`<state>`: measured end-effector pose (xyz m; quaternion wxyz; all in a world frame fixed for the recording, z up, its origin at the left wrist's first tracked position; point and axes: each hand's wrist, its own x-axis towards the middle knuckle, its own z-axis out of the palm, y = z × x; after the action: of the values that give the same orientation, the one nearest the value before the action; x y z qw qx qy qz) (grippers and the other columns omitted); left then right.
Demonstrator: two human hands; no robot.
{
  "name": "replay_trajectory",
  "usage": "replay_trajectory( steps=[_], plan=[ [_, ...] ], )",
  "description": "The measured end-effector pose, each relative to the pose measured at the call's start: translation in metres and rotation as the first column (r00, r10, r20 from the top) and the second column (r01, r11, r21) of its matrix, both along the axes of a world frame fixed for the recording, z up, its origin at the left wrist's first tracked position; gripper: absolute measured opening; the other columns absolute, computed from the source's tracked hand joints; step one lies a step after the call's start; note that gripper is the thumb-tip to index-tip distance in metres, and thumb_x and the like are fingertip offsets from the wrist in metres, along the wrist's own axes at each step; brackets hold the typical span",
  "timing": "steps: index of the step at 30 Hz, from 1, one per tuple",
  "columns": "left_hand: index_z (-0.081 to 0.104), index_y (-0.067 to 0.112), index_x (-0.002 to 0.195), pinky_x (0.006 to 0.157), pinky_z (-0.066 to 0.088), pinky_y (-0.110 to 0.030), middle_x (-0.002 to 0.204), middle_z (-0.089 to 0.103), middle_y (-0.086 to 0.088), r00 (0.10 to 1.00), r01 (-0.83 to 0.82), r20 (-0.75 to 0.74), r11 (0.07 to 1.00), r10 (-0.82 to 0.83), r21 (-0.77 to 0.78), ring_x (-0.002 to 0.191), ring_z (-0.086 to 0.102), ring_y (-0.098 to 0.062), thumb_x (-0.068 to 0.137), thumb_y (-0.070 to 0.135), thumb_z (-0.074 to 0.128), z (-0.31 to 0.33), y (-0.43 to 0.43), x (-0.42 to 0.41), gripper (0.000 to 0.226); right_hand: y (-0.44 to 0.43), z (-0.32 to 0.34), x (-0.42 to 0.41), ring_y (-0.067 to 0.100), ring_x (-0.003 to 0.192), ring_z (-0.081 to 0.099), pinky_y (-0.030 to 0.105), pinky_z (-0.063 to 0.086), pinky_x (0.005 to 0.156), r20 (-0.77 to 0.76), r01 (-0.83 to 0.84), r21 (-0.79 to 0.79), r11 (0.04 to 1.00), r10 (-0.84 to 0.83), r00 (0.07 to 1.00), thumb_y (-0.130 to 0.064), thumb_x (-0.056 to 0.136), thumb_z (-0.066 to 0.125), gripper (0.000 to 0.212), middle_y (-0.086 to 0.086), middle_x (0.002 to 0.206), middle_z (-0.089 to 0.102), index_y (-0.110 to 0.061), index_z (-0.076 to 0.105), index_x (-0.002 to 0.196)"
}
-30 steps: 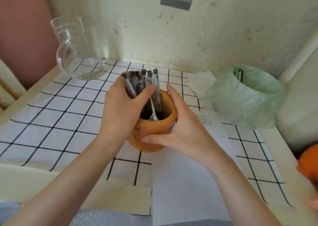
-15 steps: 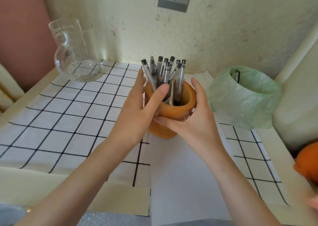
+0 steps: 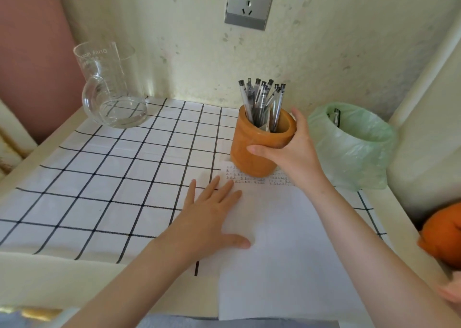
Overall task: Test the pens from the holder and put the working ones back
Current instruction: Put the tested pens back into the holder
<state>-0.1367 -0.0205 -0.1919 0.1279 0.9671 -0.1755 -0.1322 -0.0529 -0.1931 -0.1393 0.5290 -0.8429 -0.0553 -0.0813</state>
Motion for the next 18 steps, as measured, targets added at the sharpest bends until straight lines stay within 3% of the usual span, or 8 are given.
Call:
replay_trajectory(
  steps=[9, 14, 16, 18],
  plan=[
    [-0.001, 0.037, 0.147, 0.114, -0.018, -0.039, 0.154, -0.015, 0.016, 1.0, 0.006, -0.005, 0.999, -0.006, -0.032, 0.139, -0.026, -0.01, 0.071, 0.074, 0.046, -0.006, 0.007, 0.003, 0.096, 0.002, -0.002, 0.028, 0.001, 0.119, 0.038, 0.024, 0.035, 0.1, -0.036, -0.047, -0.022, 0.999, 0.046, 0.998, -0.024, 0.059, 0.09, 0.121, -0.029, 0.114, 0.035, -0.02, 0.011, 0.15],
    [-0.001, 0.038, 0.146, 0.114, -0.017, -0.037, 0.153, -0.015, 0.019, 1.0, -0.002, 0.012, 0.999, 0.003, -0.054, 0.14, -0.023, -0.011, 0.064, 0.081, 0.04, -0.01, 0.007, 0.005, 0.101, -0.002, -0.011, 0.035, 0.005, 0.124, 0.041, 0.028, 0.035, 0.105, -0.063, -0.085, 0.002, 0.996, 0.085, 0.994, -0.025, 0.06, 0.089, 0.122, -0.018, 0.128, 0.042, -0.02, 0.007, 0.151],
    [-0.001, 0.039, 0.146, 0.113, -0.018, -0.035, 0.153, -0.015, 0.019, 1.0, 0.013, 0.019, 0.998, -0.011, -0.068, 0.14, -0.023, -0.009, 0.053, 0.086, 0.028, -0.012, 0.007, 0.007, 0.108, -0.002, -0.013, 0.036, 0.006, 0.13, 0.036, 0.029, 0.032, 0.108, -0.084, -0.112, 0.015, 0.994, 0.113, 0.99, -0.025, 0.063, 0.087, 0.125, -0.013, 0.14, 0.037, -0.021, -0.002, 0.151],
    [-0.001, 0.039, 0.146, 0.112, -0.019, -0.034, 0.152, -0.015, 0.02, 1.0, 0.013, 0.007, 0.998, -0.013, -0.064, 0.137, -0.025, -0.004, 0.055, 0.084, 0.032, -0.013, 0.007, 0.007, 0.107, -0.003, -0.016, 0.036, 0.008, 0.134, 0.032, 0.029, 0.03, 0.11, -0.104, -0.129, 0.014, 0.992, 0.129, 0.986, -0.027, 0.064, 0.086, 0.13, -0.007, 0.149, 0.031, -0.022, -0.011, 0.15]
  ],
)
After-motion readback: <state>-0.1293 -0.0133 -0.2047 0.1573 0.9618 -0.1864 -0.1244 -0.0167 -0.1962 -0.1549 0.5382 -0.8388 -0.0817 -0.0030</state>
